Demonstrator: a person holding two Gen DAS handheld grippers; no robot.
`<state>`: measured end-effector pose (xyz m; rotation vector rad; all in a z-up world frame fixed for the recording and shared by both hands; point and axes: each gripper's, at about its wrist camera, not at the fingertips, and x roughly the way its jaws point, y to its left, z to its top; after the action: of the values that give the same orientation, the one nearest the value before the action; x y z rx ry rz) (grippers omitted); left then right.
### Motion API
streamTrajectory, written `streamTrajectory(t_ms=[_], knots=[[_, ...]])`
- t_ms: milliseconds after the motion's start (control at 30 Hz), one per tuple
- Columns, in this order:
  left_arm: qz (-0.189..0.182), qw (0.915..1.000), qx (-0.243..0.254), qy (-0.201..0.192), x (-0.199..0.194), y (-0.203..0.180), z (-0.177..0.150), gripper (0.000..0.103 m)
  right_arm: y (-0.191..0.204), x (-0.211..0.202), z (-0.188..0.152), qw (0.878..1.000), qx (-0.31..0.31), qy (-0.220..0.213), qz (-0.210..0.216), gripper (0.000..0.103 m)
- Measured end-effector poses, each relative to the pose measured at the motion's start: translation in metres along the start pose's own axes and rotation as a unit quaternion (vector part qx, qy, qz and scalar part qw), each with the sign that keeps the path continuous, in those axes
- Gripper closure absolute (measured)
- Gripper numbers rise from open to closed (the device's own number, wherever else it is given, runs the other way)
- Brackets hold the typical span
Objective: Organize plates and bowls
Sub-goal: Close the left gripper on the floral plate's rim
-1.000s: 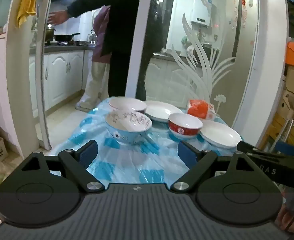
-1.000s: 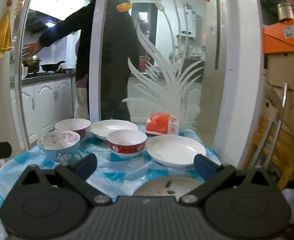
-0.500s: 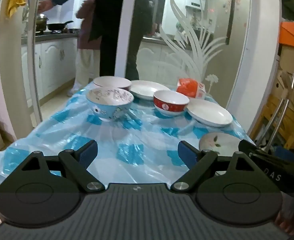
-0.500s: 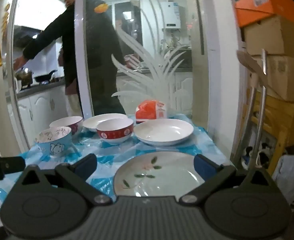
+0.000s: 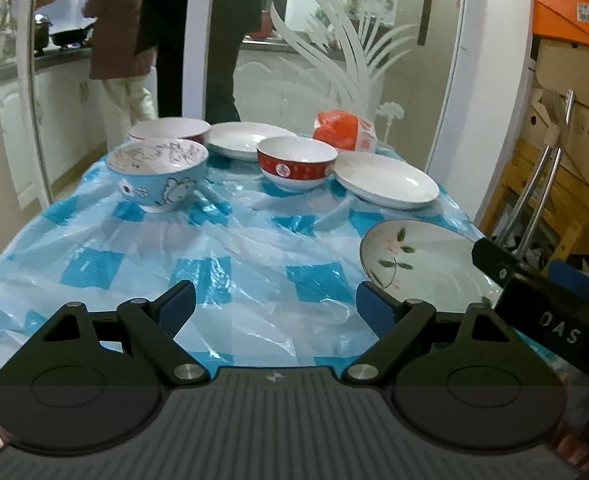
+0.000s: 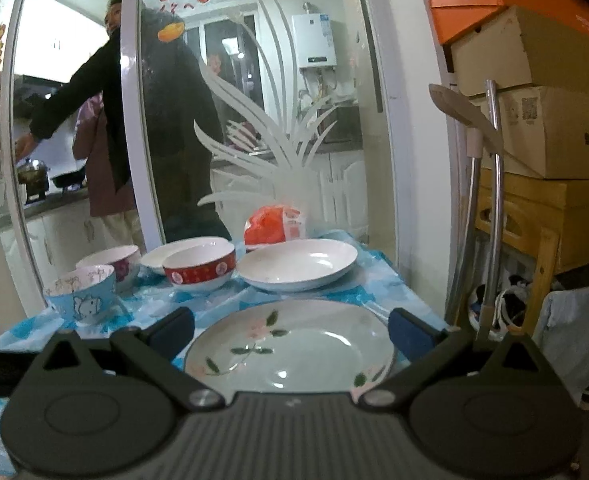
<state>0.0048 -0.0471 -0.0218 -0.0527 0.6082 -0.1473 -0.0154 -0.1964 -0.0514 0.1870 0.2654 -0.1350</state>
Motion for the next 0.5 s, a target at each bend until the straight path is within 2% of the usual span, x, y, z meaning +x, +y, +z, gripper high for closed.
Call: streamTrajectory(t_ms=[200,500], knots=[[-0.031,0.9993,-0.014,0.015,0.016,0.003,0.000,0.000,-0.003,0.002,-0.002,1.000,-0.011,-0.022,0.000,0.001],[-0.087,0.9961,-0.009,0.016,0.046,-0.002,0.011,0.000,-0.016,0.011,-0.006,0.999,-0.026,-0.009,-0.025,0.001]])
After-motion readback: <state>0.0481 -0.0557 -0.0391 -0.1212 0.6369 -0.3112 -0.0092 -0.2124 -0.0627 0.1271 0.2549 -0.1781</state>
